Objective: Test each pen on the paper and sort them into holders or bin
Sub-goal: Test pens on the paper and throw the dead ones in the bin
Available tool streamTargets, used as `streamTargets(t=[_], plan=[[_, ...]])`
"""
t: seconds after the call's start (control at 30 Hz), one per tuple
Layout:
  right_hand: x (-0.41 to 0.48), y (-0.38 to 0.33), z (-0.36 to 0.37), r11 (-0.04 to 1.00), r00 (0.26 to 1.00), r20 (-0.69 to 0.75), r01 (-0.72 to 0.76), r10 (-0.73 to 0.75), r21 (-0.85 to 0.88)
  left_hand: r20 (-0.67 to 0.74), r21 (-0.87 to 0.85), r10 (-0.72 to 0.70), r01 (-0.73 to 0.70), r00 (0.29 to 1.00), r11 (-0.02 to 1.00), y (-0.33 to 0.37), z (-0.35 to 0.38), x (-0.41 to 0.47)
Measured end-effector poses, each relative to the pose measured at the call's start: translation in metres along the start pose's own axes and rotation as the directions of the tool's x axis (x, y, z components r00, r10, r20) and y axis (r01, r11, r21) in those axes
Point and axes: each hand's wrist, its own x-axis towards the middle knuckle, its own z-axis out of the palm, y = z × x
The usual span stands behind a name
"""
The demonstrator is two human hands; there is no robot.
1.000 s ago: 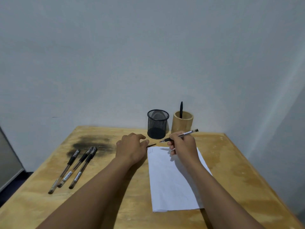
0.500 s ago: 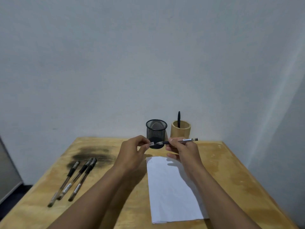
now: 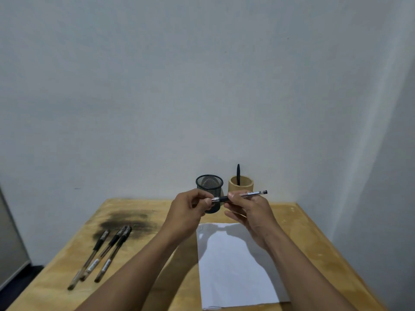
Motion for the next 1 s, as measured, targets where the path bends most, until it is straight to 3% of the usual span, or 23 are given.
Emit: streamTargets(t=[0.33,0.6,0.67,0.73,0.8,0.87,1.0], plan=[[-0.004,0.008,0.002,0.981,0.999,-0.005,-0.032,0.033,0.189,-0.091,-0.095,-0.037,0.028,0.995,0.995,0.005,0.009,-0.003],[-0.006,0.002,-0.012,0.977,0.995,0.0,-0.1,0.102,0.187,-0.006,-0.066,-0.07,0.07,0.998,0.995,0.017,0.015,-0.001],[-0.009,-0.004,-0.015,0.983,0.997,-0.047,-0.056,0.066,0.177,-0.023,-0.09,-0.082,0.08,0.996,0.993,0.022,0.019,0.0],[-0.011,-0.009,-0.021,0.995,0.987,-0.152,0.068,-0.057,0.07,-0.042,-0.072,-0.083,0.08,0.996,0.994,0.026,0.024,0.001],[-0.013,-0.012,-0.029,0.964,0.944,-0.25,0.163,-0.215,-0.211,-0.04,0.007,-0.061,0.061,0.997,0.998,0.027,0.027,0.002],[-0.016,-0.015,-0.036,0.871,0.905,-0.277,0.169,-0.322,-0.462,-0.025,0.073,-0.041,0.043,0.999,0.996,0.031,0.031,0.004],[-0.013,-0.014,-0.046,0.563,0.845,-0.053,0.306,-0.532,-0.768,-0.002,0.139,-0.006,0.006,1.0,0.99,0.043,0.041,0.006]])
